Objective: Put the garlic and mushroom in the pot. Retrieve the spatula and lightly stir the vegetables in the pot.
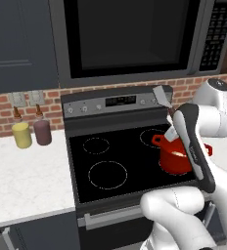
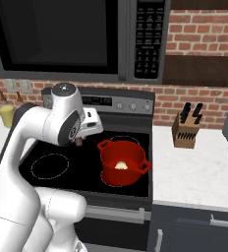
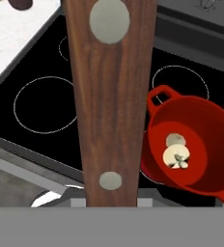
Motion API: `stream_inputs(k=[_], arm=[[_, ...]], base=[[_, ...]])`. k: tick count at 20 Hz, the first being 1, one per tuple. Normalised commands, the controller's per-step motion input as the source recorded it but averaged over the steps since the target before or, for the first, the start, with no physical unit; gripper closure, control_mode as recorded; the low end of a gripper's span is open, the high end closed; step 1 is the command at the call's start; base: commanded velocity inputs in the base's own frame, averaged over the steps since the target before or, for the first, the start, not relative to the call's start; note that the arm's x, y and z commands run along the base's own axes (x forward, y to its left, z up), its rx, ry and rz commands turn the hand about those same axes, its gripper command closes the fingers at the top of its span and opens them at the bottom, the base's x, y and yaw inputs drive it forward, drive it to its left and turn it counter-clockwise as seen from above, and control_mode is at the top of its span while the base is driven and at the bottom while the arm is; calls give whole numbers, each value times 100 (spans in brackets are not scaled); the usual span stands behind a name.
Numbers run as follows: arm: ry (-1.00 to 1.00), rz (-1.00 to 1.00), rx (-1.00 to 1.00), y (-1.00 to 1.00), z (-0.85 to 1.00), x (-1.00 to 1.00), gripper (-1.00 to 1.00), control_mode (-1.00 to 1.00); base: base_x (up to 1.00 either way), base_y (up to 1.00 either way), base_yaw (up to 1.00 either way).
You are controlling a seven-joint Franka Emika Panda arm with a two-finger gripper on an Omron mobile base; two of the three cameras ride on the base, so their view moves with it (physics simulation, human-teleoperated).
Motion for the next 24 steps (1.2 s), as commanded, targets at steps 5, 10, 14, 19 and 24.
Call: stream_inputs(k=[5, 10, 14, 19, 24], arm=[[7, 0, -2, -42, -9, 0, 100, -100], [3, 0, -1, -40, -8, 0, 100, -100], [0, 0, -1, -29, -6, 0, 100, -100], [0, 0, 0, 0, 0, 0, 100, -100], [0, 0, 0, -28, -3, 14, 100, -100]], base=[[0, 0, 0], [0, 0, 0], [0, 0, 0], [0, 0, 0], [0, 0, 0]])
